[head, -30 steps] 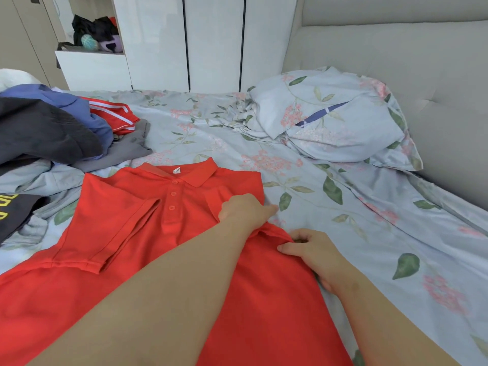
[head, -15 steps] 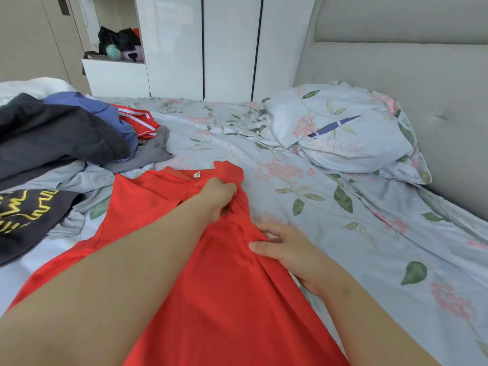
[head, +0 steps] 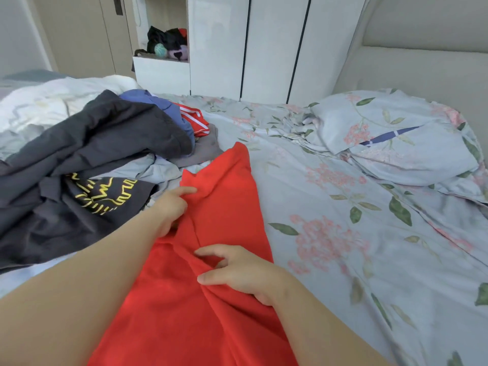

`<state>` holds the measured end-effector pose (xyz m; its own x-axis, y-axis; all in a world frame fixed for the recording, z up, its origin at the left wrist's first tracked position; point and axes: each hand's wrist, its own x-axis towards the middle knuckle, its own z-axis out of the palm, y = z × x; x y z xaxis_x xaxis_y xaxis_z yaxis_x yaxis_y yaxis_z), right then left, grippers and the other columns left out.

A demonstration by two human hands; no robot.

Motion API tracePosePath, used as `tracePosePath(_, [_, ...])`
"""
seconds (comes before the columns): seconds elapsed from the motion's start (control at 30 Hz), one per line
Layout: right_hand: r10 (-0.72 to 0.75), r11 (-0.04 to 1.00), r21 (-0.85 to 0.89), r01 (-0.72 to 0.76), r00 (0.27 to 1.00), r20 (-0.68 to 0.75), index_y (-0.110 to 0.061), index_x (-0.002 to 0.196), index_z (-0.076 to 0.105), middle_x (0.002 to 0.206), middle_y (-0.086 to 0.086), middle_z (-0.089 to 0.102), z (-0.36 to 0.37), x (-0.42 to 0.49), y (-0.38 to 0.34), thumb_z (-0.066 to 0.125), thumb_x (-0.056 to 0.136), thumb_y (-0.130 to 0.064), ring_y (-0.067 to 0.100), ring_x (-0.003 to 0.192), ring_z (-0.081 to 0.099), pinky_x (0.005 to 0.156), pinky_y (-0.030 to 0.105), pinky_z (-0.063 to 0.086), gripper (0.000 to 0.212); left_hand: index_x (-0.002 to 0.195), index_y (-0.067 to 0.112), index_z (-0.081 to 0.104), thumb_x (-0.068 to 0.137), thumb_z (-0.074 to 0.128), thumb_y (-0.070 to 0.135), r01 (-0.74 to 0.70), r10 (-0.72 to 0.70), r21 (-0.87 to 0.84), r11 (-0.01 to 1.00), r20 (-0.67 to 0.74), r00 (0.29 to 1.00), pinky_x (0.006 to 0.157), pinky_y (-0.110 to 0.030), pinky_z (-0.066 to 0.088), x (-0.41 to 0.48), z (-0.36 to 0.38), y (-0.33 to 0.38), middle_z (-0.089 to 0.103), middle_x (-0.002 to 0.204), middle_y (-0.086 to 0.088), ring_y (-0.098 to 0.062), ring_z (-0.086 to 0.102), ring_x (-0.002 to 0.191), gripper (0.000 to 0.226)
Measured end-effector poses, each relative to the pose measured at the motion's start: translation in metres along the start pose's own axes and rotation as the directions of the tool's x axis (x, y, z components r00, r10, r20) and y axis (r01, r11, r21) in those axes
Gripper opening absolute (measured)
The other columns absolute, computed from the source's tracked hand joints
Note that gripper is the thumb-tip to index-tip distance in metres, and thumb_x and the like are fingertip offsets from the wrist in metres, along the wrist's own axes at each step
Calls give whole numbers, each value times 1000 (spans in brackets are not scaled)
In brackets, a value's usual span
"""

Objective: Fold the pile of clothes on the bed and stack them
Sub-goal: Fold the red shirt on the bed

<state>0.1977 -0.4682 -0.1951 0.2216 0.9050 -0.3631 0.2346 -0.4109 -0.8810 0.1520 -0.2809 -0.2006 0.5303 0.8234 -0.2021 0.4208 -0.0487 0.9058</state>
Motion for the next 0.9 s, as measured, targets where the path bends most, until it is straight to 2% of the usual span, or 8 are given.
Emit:
tracePosePath(0.1, [21, 1000, 18, -20, 1000, -8, -35, 125, 58, 80, -3, 56, -3, 2, 3, 66, 86, -18, 10, 74, 55, 79, 26, 49, 43, 136, 19, 51, 86, 27, -14, -25, 8, -140, 990, -121, 993, 27, -10, 25, 4, 3, 4, 60, 109, -25, -14, 32, 52, 64])
tracePosePath(0.23, [28, 997, 78, -28, 1000, 5, -35, 122, 59, 81, -5, 61, -7, 1, 3, 67, 86, -18, 9, 74, 60, 81, 25, 52, 40, 144, 18, 39, 87, 30, -12, -90, 62, -114, 989, -229, 971, 39, -7, 33, 12, 8, -1, 46, 139, -20, -14, 40, 59, 64])
tracePosePath(0.33, [40, 998, 54, -39, 999, -18, -35, 110, 63, 83, -6, 62, -8, -4, 5, 70, 84, -22, 9, 78, 62, 83, 25, 52, 30, 134, 22, 43, 87, 37, -13, -227, 218, -56, 972, -137, 966, 71, -21, 42, 11, 12, -9, 54, 118, -7, -22, 53, 94, 59])
tracePosePath(0.5, [72, 992, -96, -83, 991, -112, -15, 96, 68, 91, -4, 65, -12, -32, 13, 71, 81, -31, 13, 88, 61, 91, 32, 49, 22, 125, 22, 53, 87, 65, 17, -165, 158, 208, 964, 49, 986, 78, -25, 39, -23, 11, -12, 53, 114, -7, -18, 49, 91, 41])
tracePosePath(0.67, [186, 939, -269, -212, 975, -120, -10, 98, 68, 103, 1, 66, -14, -76, 10, 64, 85, -38, 16, 99, 61, 95, 33, 48, 31, 107, 27, 55, 87, 64, 20, -60, 6, 266, 962, 202, 979, 49, -21, 31, -86, 6, -11, 47, 75, 4, -10, 42, 59, 23])
tracePosePath(0.77, [284, 790, -524, -318, 948, -146, -9, 117, 62, 125, 4, 57, -15, -100, 3, 53, 92, -43, 20, 116, 53, 101, 32, 40, 44, 109, 30, 50, 91, 52, 7, 59, -116, 225, 973, 253, 960, 46, -19, 41, -117, 3, -13, 52, 77, 0, -11, 53, 58, 30])
tracePosePath(0.83, [284, 697, -643, -317, 946, -159, -7, 117, 61, 124, 7, 56, -11, -115, -5, 47, 95, -37, 21, 114, 52, 92, 26, 38, 39, 94, 20, 58, 89, 38, -6, 87, -106, 95, 992, 210, 972, 39, -16, 45, -132, 3, -10, 54, 77, -3, -12, 56, 58, 33])
tracePosePath(0.9, [252, 737, -621, -267, 961, -115, -10, 106, 61, 107, 10, 58, -1, -126, -16, 47, 97, -27, 23, 97, 55, 82, 28, 40, 24, 71, 12, 60, 87, 30, -12, 66, -62, -45, 997, 74, 995, 35, -15, 43, -142, 0, -6, 54, 74, -6, -15, 53, 57, 42])
